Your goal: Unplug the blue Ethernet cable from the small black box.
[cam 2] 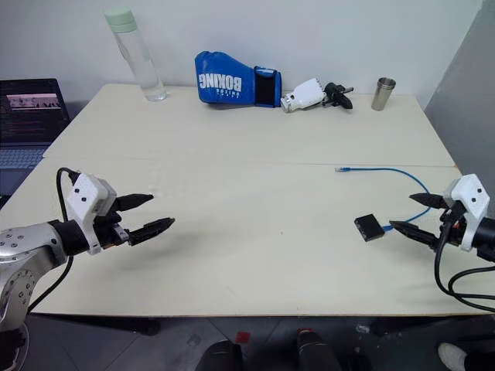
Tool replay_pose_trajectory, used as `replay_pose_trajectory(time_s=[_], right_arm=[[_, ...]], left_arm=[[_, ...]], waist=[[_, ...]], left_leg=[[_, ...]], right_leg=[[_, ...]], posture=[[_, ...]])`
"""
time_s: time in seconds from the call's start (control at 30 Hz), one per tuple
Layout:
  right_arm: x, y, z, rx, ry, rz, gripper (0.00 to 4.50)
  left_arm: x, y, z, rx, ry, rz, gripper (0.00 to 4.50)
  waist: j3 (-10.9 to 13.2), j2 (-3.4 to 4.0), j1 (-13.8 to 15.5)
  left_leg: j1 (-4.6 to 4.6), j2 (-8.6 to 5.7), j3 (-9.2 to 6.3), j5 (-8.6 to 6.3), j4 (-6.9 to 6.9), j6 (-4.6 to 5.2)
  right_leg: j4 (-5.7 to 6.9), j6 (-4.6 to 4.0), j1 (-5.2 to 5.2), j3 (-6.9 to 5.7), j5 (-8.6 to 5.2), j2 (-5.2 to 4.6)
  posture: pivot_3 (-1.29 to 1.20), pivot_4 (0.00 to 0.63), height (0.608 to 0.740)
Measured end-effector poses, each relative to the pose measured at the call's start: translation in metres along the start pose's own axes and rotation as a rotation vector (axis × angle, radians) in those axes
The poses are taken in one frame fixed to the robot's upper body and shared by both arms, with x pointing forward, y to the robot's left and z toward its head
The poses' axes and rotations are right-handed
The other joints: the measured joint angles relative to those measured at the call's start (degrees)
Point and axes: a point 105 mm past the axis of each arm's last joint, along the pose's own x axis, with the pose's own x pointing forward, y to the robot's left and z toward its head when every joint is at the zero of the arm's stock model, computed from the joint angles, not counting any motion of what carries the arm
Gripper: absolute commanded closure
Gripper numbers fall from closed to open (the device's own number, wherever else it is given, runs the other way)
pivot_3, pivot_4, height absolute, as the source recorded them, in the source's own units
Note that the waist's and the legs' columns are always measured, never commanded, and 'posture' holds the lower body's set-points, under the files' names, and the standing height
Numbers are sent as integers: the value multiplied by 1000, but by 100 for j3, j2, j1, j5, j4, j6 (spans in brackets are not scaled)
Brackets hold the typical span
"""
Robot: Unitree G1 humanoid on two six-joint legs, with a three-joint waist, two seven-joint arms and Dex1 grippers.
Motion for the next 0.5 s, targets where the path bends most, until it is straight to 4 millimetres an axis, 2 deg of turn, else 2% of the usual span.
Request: replay_pose_trajectory(time_s=[0.5], right_arm=[[-1, 2, -2, 2, 8, 21, 158]], left_arm=[[0, -3, 6, 36, -17, -38, 355]], waist=[[0, 0, 0]], left_leg=[[-1, 0, 0, 0, 0, 0]], right_leg=[[0, 0, 0, 0, 0, 0]], posture=[[0, 150, 740]])
